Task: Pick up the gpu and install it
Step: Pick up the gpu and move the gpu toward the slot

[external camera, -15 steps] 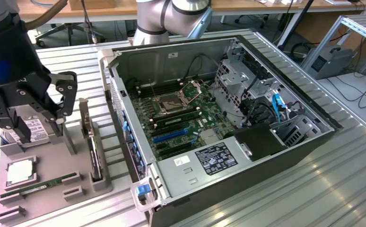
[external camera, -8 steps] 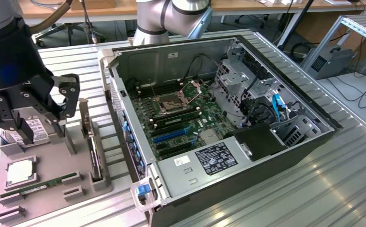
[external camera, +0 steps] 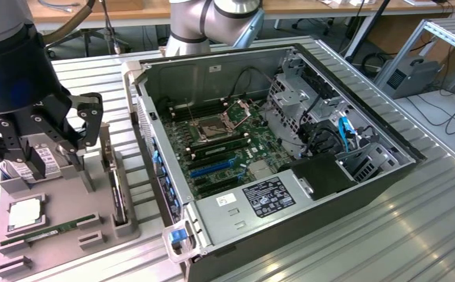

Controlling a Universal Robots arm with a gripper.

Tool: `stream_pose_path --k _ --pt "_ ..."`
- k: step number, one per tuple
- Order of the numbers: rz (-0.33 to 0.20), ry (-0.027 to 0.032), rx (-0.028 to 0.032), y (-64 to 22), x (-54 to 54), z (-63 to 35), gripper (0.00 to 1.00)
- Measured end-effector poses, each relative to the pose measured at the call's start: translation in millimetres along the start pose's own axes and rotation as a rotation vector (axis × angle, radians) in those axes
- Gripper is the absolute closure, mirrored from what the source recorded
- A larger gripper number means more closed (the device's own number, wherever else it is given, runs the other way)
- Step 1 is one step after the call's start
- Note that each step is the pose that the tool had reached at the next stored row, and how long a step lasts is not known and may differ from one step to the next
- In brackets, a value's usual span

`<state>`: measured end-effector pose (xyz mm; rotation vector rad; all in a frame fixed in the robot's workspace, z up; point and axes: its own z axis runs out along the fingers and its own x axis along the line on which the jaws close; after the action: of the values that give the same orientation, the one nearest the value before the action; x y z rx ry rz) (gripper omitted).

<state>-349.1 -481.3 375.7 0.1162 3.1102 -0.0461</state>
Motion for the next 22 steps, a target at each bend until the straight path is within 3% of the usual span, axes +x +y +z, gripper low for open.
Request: stream_pose_path --k 22 --pt "0.000 0.0000 0.0000 0.7 -9.3 0.7 0.52"
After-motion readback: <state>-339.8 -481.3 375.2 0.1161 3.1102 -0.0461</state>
